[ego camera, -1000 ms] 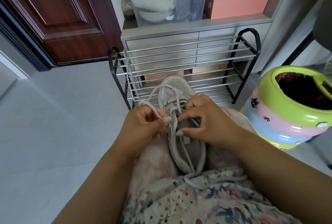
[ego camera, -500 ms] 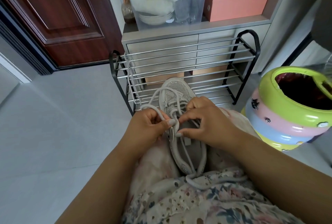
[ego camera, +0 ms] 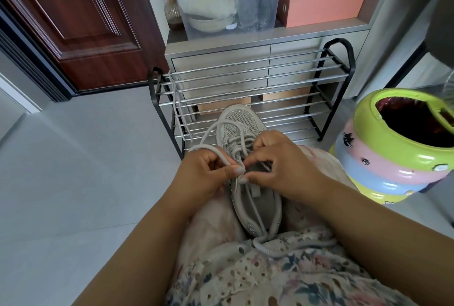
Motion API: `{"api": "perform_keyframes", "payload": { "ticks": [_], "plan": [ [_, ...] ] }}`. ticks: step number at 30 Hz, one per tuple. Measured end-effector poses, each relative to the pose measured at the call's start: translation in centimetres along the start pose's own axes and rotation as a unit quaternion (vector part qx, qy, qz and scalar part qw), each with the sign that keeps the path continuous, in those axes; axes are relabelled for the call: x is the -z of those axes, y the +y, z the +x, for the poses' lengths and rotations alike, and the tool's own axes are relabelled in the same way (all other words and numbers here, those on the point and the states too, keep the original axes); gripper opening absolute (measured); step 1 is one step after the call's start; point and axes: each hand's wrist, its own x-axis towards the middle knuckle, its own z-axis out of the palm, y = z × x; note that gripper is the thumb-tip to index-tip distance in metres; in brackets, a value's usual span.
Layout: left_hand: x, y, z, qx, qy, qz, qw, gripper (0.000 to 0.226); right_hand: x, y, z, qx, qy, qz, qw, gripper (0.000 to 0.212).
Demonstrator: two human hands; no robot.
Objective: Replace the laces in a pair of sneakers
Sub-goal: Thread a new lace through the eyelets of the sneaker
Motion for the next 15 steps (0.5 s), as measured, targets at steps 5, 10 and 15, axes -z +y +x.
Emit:
{"api": "perform_keyframes", "payload": {
  "ticks": [5, 10, 15],
  "plan": [
    [0.0, -0.42, 0.24, 0.01, -0.006, -0.014, 1.0, 0.013, -0.3, 0.17, 0.08, 0.014, -0.007, 0.009, 1.0, 0.028],
    [-0.03, -0.36, 0.2, 0.017, -0.008, -0.02, 1.0, 0.035, -0.38, 0.46, 0.14, 0.014, -0.002, 0.019, 1.0, 0.017],
    [-0.1, -0.05, 0.12, 0.029, -0.013, -0.018, 0.999, 0.028, -0.5, 0.31, 0.07, 0.012, -0.002, 0.023, 1.0, 0.011]
  ]
}}
